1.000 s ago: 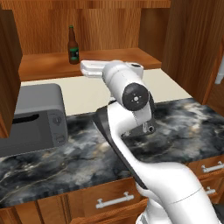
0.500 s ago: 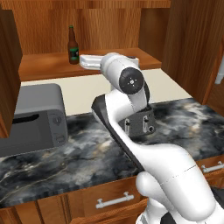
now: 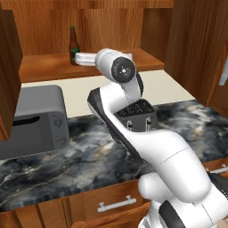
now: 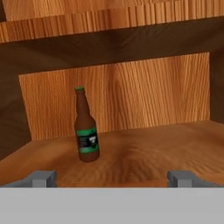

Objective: Get the candle and the beer from the cabinet and move them to the dining counter.

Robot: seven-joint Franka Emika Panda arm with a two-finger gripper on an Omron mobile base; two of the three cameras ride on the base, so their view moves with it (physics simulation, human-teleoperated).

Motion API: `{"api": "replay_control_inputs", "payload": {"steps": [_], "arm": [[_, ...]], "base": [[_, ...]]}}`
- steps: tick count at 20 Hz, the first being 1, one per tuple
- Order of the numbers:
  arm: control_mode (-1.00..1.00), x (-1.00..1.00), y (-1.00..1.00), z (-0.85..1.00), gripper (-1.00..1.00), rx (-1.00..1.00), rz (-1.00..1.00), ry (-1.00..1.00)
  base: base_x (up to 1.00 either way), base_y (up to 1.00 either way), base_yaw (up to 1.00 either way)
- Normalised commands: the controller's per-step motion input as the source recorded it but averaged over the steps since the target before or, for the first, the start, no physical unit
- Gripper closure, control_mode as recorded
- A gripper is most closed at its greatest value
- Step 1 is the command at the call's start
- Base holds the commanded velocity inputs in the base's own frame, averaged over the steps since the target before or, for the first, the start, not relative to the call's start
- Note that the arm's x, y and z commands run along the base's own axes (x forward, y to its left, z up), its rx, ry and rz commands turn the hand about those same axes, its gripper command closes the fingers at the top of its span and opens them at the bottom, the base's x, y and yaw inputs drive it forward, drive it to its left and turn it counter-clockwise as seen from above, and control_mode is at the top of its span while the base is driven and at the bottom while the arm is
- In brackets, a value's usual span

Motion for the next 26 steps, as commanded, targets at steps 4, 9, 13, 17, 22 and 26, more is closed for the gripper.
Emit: {"api": "replay_control_inputs", "payload": {"steps": [4, 9, 13, 17, 22, 26], "arm": [[-1.0, 0.38, 0.16, -0.03, -1.0, -0.01, 0.0, 0.09], [-1.0, 0.38, 0.1, -0.01, -1.0, 0.0, 0.0, 0.08], [-1.0, 0.34, 0.0, 0.0, -1.0, 0.0, 0.0, 0.02], [-1.0, 0.28, 0.13, 0.01, -1.0, 0.0, 0.0, 0.0], [-1.0, 0.34, 0.37, 0.11, -1.0, -0.05, 0.0, 0.0], [-1.0, 0.33, 0.29, 0.04, -1.0, -0.03, 0.0, 0.0]], "base": [[0.0, 0.0, 0.0], [0.0, 0.0, 0.0], [0.0, 0.0, 0.0], [0.0, 0.0, 0.0], [0.0, 0.0, 0.0], [0.0, 0.0, 0.0]]}}
